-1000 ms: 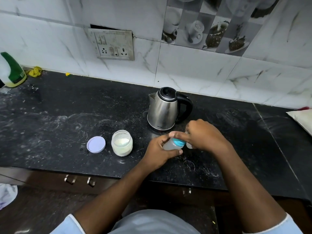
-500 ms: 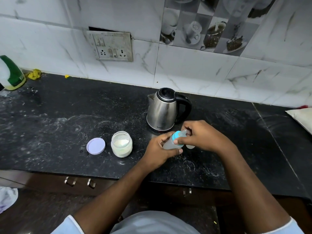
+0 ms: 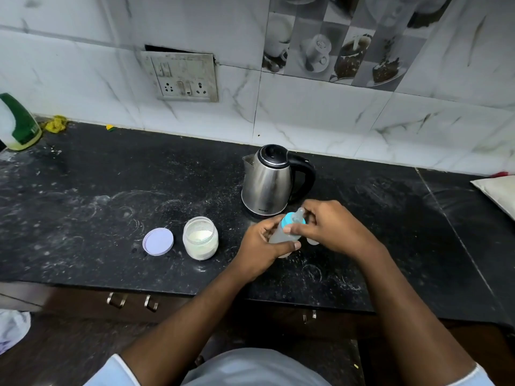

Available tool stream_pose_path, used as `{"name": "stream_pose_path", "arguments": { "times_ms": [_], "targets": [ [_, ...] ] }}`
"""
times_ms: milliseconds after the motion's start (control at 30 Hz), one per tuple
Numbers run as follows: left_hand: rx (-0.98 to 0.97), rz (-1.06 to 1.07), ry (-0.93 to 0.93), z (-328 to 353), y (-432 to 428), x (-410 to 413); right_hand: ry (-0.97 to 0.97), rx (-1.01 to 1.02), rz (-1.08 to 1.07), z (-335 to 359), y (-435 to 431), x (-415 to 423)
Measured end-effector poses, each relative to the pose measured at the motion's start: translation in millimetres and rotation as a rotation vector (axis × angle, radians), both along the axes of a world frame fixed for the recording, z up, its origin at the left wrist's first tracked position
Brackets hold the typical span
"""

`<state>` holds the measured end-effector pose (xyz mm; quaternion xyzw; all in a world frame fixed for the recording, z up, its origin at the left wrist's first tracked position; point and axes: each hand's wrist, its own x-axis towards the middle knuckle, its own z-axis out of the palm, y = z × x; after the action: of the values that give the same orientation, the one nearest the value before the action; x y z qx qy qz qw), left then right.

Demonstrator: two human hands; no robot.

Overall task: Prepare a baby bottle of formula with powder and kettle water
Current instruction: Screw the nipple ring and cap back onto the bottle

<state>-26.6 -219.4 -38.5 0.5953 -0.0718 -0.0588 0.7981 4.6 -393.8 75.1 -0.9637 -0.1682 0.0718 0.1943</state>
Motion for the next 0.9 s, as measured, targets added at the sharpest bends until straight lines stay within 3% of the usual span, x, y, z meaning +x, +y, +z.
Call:
{"name": "stream_pose_path", "arguments": {
  "times_ms": [67, 167, 267, 500, 633, 700, 900],
  "targets": [
    [-0.004, 0.001, 0.003, 1.0, -0.7, -1.6, -0.042, -0.015, -0.064, -0.8, -3.1, 0.4],
    [-0.024, -0.008, 0.002, 4.6, -0.9, -2.4, 0.11, 0.248, 0.026, 2.3, -11.9, -1.3],
    [-0.019, -0.025, -0.021, 6.0, -1.9, -2.6, 0.13, 0.213, 0.135, -1.8, -14.3, 0.6],
    [-0.056, -0.046, 0.002, 5.4, -4.7, -6.0, -0.074, 0.111, -0.086, -14.2, 0.5, -4.8],
    [-0.048, -0.051, -0.015, 12.1, 0.2, -5.6, 0.142, 0.249, 0.084, -11.2, -14.5, -2.8],
    [-0.055, -0.08, -0.022, 14.3, 2.6, -4.5, 0.13, 0.287, 0.143, -12.6, -17.3, -1.8],
    [-0.029, -0.036, -0.019, 13.5, 0.2, -4.3, 0.009, 0.359, 0.053, -20.2, -8.8, -6.1]
  ]
}}
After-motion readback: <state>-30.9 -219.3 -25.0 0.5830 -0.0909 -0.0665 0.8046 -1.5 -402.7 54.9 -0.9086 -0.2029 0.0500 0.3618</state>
